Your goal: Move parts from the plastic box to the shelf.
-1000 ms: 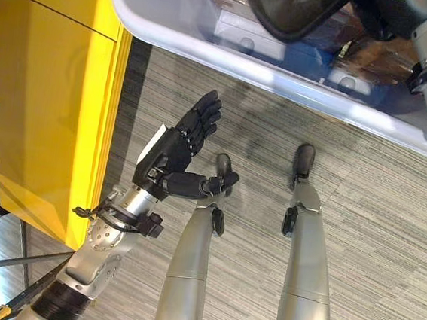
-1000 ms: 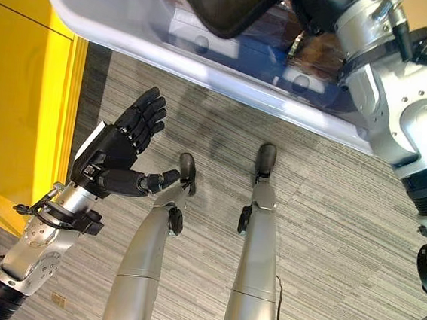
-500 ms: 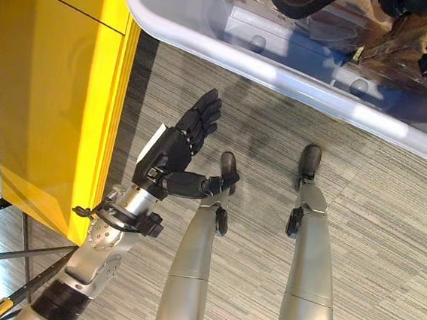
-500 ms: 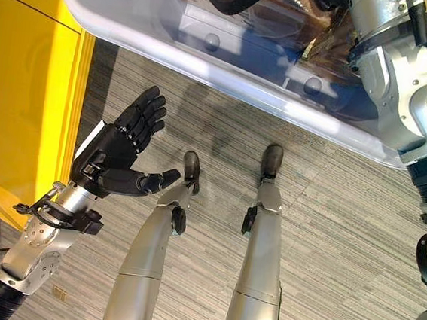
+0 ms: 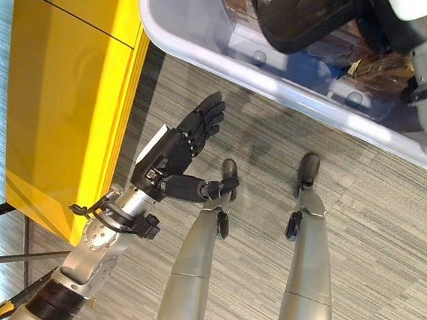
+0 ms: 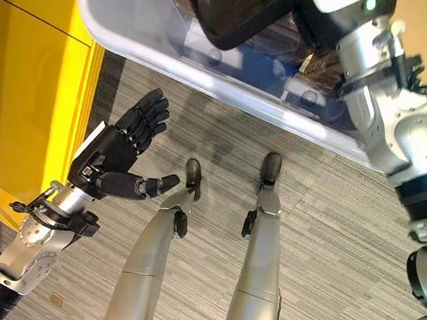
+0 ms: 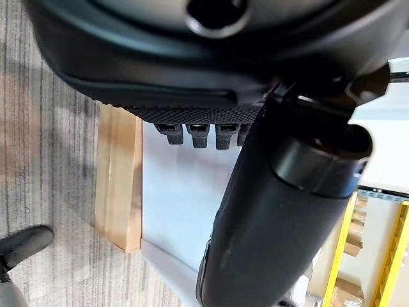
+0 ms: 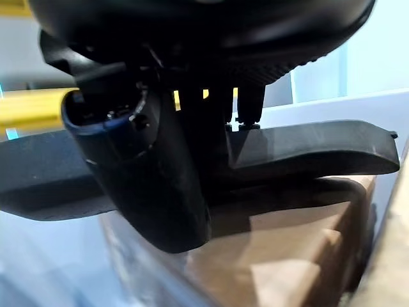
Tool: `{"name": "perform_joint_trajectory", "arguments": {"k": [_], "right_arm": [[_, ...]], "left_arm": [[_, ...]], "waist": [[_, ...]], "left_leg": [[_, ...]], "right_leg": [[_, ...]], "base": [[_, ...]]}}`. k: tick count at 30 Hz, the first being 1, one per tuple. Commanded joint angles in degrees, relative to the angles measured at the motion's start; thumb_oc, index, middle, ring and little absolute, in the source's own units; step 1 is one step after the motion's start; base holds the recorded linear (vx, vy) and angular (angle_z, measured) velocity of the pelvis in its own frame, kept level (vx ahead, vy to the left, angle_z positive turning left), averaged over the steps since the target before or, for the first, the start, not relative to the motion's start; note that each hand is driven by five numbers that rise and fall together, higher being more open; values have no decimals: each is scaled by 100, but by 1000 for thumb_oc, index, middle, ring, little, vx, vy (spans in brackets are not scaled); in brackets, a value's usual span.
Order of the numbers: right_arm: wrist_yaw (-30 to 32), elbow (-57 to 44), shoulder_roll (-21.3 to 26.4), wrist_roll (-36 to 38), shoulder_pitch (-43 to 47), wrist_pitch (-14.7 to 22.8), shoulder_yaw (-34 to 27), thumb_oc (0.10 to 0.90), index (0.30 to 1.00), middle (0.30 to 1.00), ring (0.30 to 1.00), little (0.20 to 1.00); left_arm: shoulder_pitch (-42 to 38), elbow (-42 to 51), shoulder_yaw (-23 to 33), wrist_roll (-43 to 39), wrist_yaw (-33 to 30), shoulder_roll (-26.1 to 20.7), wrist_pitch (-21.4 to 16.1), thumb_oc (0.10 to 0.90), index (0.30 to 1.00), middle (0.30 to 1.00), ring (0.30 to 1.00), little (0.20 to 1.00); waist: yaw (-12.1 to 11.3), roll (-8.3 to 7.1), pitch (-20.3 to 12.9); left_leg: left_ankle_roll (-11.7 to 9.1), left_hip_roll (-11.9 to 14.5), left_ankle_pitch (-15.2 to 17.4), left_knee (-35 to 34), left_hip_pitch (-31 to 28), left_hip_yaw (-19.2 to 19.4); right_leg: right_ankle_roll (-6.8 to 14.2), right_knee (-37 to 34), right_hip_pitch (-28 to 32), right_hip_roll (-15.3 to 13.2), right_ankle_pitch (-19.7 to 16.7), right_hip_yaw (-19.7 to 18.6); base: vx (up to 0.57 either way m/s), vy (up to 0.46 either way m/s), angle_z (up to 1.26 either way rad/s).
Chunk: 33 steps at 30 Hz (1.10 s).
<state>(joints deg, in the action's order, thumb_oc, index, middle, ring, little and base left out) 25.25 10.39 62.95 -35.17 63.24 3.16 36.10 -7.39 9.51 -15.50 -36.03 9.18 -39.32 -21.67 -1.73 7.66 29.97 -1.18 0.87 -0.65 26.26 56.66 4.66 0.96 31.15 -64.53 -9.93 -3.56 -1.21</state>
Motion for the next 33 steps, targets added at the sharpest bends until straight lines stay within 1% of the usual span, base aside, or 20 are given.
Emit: {"name": "perform_joint_trajectory", "arguments": {"k": [1,5,6,9,11,12,14,17,20,21,22,24,26,27,28,29,30,31,32,33], "right_arm": [[455,-858,49,335,-264,334,-664,400,300,300,300,300],[320,-1414,-31,339,-839,574,-1111,400,300,300,300,300],[288,-1673,-69,450,-1103,529,-1271,400,300,300,300,300],[286,-1778,-119,429,-1258,485,-1372,400,300,300,300,300],[317,-1840,-146,420,-1424,467,-1492,400,300,300,300,300],[363,-1835,-149,435,-1524,390,-1562,400,300,300,300,300],[515,-1626,-183,482,-1573,428,-1635,400,300,300,300,300],[575,-1616,-196,427,-1613,450,-1763,400,300,300,300,300],[571,-1646,-187,516,-1749,432,-1888,400,300,300,300,300],[523,-1665,-189,578,-1866,436,-1966,400,300,300,300,300],[517,-1673,-185,596,-1867,440,-1984,400,300,300,300,300],[424,-1704,-174,635,-1973,520,-2081,400,300,300,300,300],[284,-1744,-152,682,-2042,558,-2134,400,300,300,300,300],[146,-1794,-138,731,-2088,560,-2158,400,300,300,300,300],[-152,-1892,-117,848,-2173,522,-2205,400,300,300,300,300],[-207,-1922,-117,873,-2204,513,-2221,400,300,300,300,300],[-395,-1971,-90,941,-2261,487,-2251,400,300,300,300,300],[-693,-2015,-10,1156,-2332,371,-2259,400,300,300,300,300],[-775,-2013,11,1254,-2344,355,-2253,400,300,300,300,300],[-1162,-2001,85,1621,-2420,378,-2269,400,300,300,300,300]], "left_arm": [[537,790,350,-183,232,243,-429,900,1000,1000,1000,1000],[660,810,395,-142,201,295,-451,900,1000,1000,1000,1000],[716,805,419,-101,203,292,-437,900,1000,1000,1000,1000],[743,762,430,-55,298,273,-427,900,1000,1000,1000,1000],[814,773,436,-128,462,263,-400,900,1000,1000,1000,1000],[828,791,443,-146,491,260,-356,900,1000,1000,1000,1000],[837,774,418,-130,484,256,-356,900,1000,1000,1000,1000],[780,752,411,-11,412,258,-376,900,1000,1000,1000,1000],[839,755,416,72,386,242,-420,900,1000,1000,1000,1000],[890,756,426,282,236,215,-463,900,1000,1000,1000,1000],[879,755,440,315,223,208,-473,900,1000,1000,1000,1000],[937,764,538,590,-29,162,-606,900,1000,1000,1000,1000],[972,747,667,937,-339,114,-710,900,1000,1000,1000,1000],[989,727,763,1077,-473,73,-782,900,1000,1000,1000,1000],[1020,739,917,1330,-677,-4,-865,900,1000,1000,1000,1000],[1035,745,950,1377,-704,-15,-875,900,1000,1000,1000,1000],[1049,766,1061,1581,-802,-62,-961,900,1000,1000,1000,1000],[1088,783,1221,1896,-1070,-146,-1084,900,1000,1000,1000,1000],[1110,798,1260,1989,-1153,-169,-1092,900,1000,1000,1000,1000],[1159,837,1373,2180,-1290,-236,-1119,900,1000,1000,1000,1000]], "waist": [[322,331,-17],[386,284,-17],[409,249,-17],[429,221,-17],[471,205,-17],[481,202,-17],[515,194,-17],[534,188,-17],[530,172,-17],[528,162,-17],[524,154,-17],[510,125,-17],[493,97,-17],[491,71,-17],[485,30,-17],[484,17,-17],[477,-22,-17],[464,-97,-18],[460,-115,-18],[444,-177,-88]], "left_leg": [[-204,572,607,28,-580,-164],[-197,578,580,-170,-950,-117],[-193,582,568,-274,-1173,-108],[-190,598,546,-383,-1394,-85],[-185,594,538,-513,-1681,-72],[-183,592,505,-626,-1822,-56],[-211,636,368,-966,-2131,-20],[-228,641,246,-1178,-2286,14],[-228,648,256,-1237,-2472,34],[-223,647,309,-1268,-2676,40],[-220,645,284,-1275,-2668,44],[-218,641,309,-1298,-2863,45],[-207,637,335,-1338,-3097,46],[-200,634,359,-1355,-3245,43],[-194,639,382,-1386,-3456,39],[-190,636,386,-1405,-3516,36],[-185,638,397,-1440,-3664,27],[-178,646,399,-1532,-3928,29],[-176,647,396,-1564,-4002,28],[-185,656,392,-1657,-4180,4]], "right_leg": [[127,-306,668,-27,777,-197],[120,-449,987,6,762,-180],[137,-540,1180,10,731,-161],[155,-634,1376,0,696,-137],[172,-770,1641,-1,672,-127],[189,-875,1766,2,640,-115],[222,-1180,2066,-20,539,-92],[237,-1349,2206,-41,440,-90],[240,-1377,2380,-57,455,-48],[253,-1372,2561,-70,505,-6],[249,-1387,2554,-72,471,-6],[254,-1392,2747,-80,493,30],[268,-1413,2975,-100,515,70],[278,-1429,3122,-109,532,90],[292,-1442,3338,-111,559,104],[294,-1456,3398,-111,562,110],[302,-1483,3547,-110,566,125],[322,-1577,3834,-107,566,151],[325,-1613,3921,-103,565,158],[339,-1715,4124,-104,559,188]], "base": [[10,46,-2],[17,25,-6],[16,-4,-7],[29,-2,-5],[69,25,-2],[76,40,-2],[58,37,-4],[3,13,-3],[22,5,0],[45,13,1],[48,13,-2],[28,5,-3],[40,9,-2],[57,8,-3],[57,6,-2],[53,-1,2],[55,-17,6],[54,-19,6],[72,-34,5],[61,-31,6]]}}
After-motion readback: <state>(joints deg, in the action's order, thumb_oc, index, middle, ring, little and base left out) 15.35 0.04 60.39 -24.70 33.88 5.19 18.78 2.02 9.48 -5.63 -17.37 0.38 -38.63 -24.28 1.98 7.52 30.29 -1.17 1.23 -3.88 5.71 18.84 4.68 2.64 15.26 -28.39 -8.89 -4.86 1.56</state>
